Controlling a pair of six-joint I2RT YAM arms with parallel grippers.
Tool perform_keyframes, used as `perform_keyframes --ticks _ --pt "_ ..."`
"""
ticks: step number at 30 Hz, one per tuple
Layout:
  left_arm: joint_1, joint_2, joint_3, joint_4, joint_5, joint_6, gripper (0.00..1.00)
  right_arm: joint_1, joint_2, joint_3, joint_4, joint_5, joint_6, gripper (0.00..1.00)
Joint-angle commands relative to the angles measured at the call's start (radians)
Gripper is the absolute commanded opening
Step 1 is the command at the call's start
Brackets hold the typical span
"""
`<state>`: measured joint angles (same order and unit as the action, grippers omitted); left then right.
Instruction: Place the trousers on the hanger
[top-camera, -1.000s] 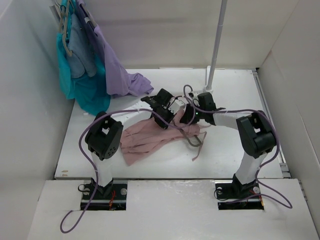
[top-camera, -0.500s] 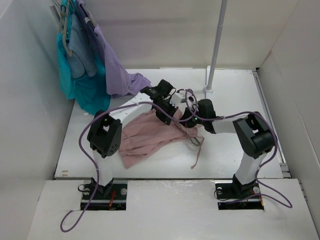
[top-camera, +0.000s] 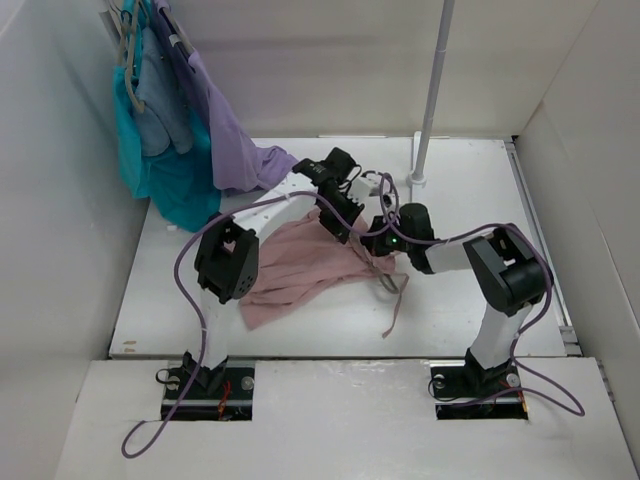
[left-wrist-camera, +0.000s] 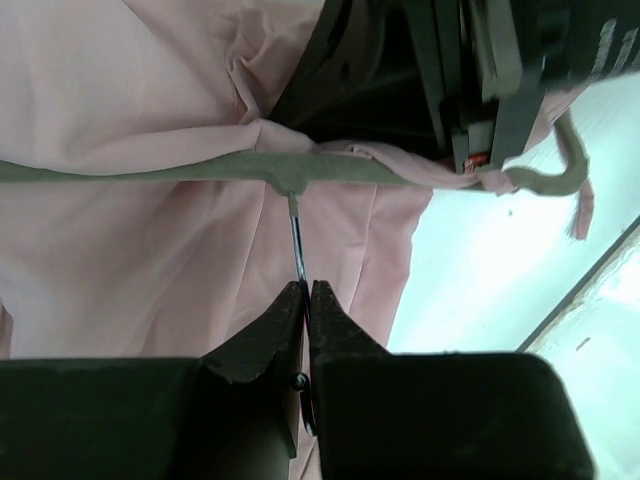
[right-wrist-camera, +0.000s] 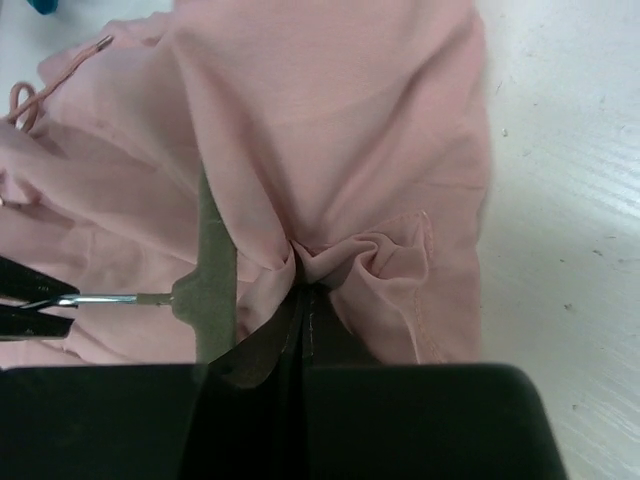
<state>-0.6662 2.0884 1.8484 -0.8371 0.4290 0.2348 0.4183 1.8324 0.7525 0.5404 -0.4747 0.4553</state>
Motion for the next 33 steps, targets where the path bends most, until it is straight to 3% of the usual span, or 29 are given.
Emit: perform_keyframes --ticks 1,6,7,13,17,21,25,30,33 --pt "-0.076 0.061 0.121 0.368 0.299 -0.038 0.0 0.074 0.051 -0.096 -0.113 -0.165 -0.043 0.0" --pt "-0.076 -0.013 0.06 0.381 0.308 -0.025 0.0 -0.003 -0.01 -0.203 0.268 -0.444 0.114 0.0" --pt "-0.076 -0.028 0.032 0.392 0.307 -0.012 0.0 -0.003 -0.01 -0.19 0.283 -0.525 0.114 0.0" --pt "-0.076 0.004 -0.041 0.392 0.304 -0.012 0.0 0.072 0.112 -0.024 0.245 -0.66 0.118 0.0" --pt "-0.076 0.044 -0.021 0.392 0.304 -0.022 0.0 0.073 0.218 0.024 0.219 -0.604 0.134 0.0" --pt "-0.076 0.044 -0.021 0.392 0.274 -0.032 0.0 -0.076 0.185 -0.083 0.126 -0.5 0.134 0.01" --pt "-0.105 0.044 -0.054 0.383 0.173 -0.022 0.0 -0.163 0.027 -0.131 -0.203 -0.299 0.02 0.12" --pt "-0.145 0.044 -0.064 0.383 0.102 -0.022 0.0 -0.217 -0.096 -0.156 -0.243 -0.28 0.121 0.31" --pt "-0.156 0.035 -0.064 0.383 0.062 -0.022 0.0 -0.242 -0.149 -0.145 -0.321 -0.208 0.175 0.35"
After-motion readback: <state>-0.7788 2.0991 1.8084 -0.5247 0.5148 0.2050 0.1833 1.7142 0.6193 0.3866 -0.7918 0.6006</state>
